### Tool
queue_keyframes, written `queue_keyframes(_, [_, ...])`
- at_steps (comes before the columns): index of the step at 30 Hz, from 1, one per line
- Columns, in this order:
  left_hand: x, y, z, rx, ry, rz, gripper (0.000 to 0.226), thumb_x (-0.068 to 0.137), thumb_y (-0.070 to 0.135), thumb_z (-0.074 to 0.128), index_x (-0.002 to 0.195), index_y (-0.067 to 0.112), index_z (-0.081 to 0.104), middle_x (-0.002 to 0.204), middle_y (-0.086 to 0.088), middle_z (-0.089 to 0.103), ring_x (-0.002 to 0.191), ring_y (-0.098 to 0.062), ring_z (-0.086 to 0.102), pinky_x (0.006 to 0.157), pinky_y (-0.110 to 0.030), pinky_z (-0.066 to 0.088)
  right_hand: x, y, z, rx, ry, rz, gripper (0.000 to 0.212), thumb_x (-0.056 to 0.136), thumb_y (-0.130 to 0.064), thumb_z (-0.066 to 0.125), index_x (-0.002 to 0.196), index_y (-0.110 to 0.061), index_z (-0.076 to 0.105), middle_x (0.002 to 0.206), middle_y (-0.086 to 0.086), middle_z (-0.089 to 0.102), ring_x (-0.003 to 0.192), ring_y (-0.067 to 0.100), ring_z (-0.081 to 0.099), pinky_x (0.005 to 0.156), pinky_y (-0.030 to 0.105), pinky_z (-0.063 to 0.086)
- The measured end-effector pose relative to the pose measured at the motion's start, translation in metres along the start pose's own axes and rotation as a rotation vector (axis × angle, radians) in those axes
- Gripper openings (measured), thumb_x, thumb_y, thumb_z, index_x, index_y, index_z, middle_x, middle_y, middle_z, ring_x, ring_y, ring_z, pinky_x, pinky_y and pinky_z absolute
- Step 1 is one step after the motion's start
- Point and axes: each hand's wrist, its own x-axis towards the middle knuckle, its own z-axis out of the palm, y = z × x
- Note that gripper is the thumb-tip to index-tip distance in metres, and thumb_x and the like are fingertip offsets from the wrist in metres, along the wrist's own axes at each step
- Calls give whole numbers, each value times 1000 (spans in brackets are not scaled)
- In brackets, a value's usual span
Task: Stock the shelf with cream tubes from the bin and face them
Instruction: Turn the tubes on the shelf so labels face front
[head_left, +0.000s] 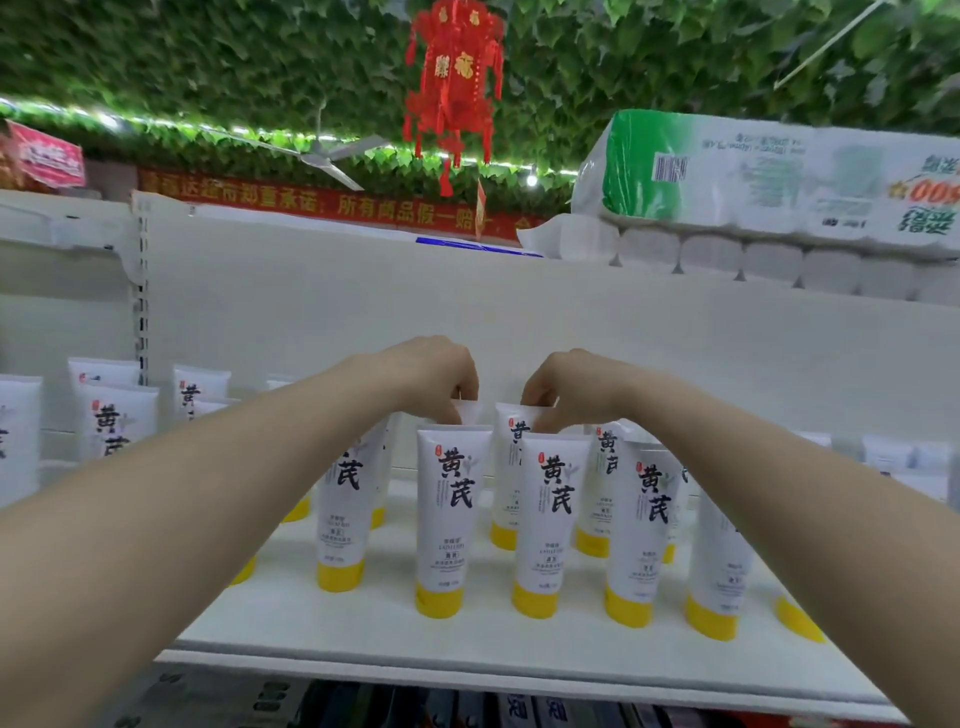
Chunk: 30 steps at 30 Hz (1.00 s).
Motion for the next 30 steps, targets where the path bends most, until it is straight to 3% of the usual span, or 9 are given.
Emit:
queue_keyframes(3, [1,0,4,9,34,-9,19,73,26,73,91,21,69,85,3,66,81,-20,61,71,-32,51,6,-1,2,-35,23,-6,10,81,-25,73,81,-24,63,69,-12,57,66,9,51,57,22,39])
queue_keyframes(13, [6,-4,12,0,96,-33,25,75,26,75,99,19,69,95,-1,67,87,-23,61,77,-34,51,13,0,10,-35,93,-5,7,79,-22,73,80,-18,68,65,-9,57,65,15,52,53,23,39])
queue_keyframes(20, [6,-7,15,-12,75,-42,26,80,27,72,104,19,67,101,-1,66,85,-20,56,71,-29,43,16,-3,10,5,104,23,13,77,-21,76,87,-16,72,78,-1,67,77,19,60,70,30,49])
queue_keyframes(26, [0,-10,8,-62,63,-65,37,82,28,72,118,23,64,110,3,66,100,-18,58,85,-30,47,19,-1,12,1,84,61,18,78,-23,76,94,-14,73,85,1,69,83,21,63,72,31,51])
queue_keyframes(30, [-14,-10,-11,-79,160,-45,31,88,25,66,118,22,66,111,4,68,102,-16,59,87,-28,45,15,1,6,41,65,75,20,80,-27,76,98,-20,72,88,-4,68,86,17,62,76,28,49])
